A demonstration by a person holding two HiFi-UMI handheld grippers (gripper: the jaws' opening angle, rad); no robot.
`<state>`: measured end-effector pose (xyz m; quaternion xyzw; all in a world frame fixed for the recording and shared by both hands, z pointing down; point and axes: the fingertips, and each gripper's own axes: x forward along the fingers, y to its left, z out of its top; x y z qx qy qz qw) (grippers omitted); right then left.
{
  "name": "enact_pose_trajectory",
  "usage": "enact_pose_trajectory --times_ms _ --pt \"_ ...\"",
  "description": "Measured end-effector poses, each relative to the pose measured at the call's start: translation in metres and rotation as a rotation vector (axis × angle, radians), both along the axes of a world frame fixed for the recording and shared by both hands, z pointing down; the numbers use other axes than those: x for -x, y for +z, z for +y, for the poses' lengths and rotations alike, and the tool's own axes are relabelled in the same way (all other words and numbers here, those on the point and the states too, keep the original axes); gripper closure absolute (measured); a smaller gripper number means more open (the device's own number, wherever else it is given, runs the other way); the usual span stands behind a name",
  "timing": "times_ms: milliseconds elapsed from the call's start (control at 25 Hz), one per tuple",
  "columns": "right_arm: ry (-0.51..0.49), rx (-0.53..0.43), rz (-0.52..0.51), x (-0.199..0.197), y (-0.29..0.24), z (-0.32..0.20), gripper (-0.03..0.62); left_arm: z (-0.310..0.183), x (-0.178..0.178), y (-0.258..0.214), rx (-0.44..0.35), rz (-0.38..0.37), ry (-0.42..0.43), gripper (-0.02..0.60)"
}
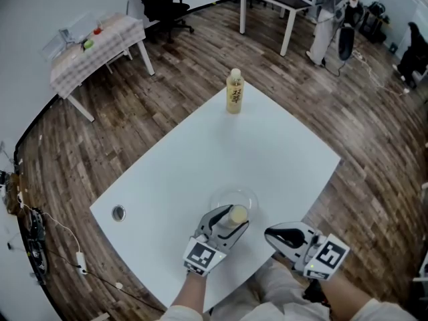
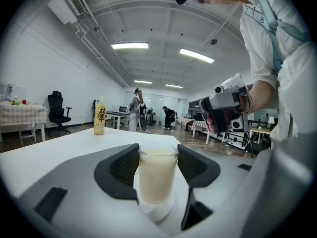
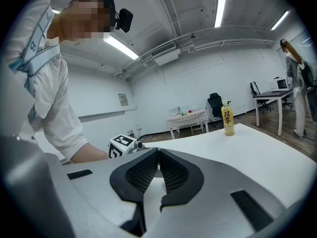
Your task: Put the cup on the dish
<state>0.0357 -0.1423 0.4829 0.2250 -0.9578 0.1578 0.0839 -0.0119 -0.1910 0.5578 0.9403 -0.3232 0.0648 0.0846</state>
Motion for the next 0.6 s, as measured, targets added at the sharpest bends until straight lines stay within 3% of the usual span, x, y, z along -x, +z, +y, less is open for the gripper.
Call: enact_pose_trajectory --times_ms 600 --pt "0.008 0.028 0.010 -0.010 0.005 -0.031 0.560 -0.033 -0.012 0.014 0.036 -0.031 0.001 0.337"
